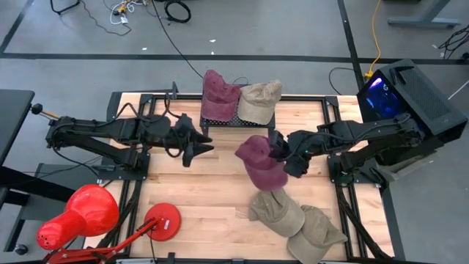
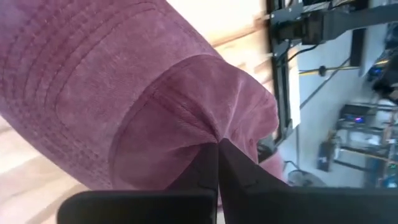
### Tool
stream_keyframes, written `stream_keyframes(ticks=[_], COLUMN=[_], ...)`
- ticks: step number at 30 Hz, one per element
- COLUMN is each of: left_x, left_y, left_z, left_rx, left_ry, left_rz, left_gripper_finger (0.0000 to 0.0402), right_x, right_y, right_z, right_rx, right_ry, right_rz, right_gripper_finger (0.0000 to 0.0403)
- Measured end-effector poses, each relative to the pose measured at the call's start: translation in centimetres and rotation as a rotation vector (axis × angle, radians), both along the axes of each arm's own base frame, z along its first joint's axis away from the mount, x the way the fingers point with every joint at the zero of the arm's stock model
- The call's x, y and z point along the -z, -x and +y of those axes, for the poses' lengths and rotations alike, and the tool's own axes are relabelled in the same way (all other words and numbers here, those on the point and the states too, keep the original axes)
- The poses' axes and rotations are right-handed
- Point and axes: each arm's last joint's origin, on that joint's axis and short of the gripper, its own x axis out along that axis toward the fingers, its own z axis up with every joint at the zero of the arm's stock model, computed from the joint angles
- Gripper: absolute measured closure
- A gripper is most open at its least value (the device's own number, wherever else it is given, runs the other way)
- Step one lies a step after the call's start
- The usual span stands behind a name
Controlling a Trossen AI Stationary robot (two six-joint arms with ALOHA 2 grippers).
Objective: Pick & Place hat
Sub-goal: Stack the red cap on top of the red cap on the shelf
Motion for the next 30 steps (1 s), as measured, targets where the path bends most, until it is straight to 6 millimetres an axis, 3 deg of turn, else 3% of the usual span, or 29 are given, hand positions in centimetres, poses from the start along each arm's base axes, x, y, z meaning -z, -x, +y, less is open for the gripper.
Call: stream_keyframes(ticks=[11, 23, 30], left_x=[1.5, 3.5, 3.7], left_y=[-2.2, -5.8, -6.7], left_z=[-0.1, 1.1, 2.3], left_rx=[-0.036, -0.03, -0.073], left_ry=[0.149, 0.299, 0.328], left_rz=[0.041, 0.035, -0.002], left_gripper_finger=[0.0223, 0.0098, 0.0075], right_x=[-0.3, -0.5, -0.6], right_y=[-0.3, -0.4, -0.4], right_z=[0.2, 0.4, 1.1], right_rx=[-0.031, -0.101, -0.168], right_ry=[0.005, 0.063, 0.035], right_rz=[-0.041, -0.06, -0.077], right_gripper_finger=[0.0403, 0.0403, 0.0403])
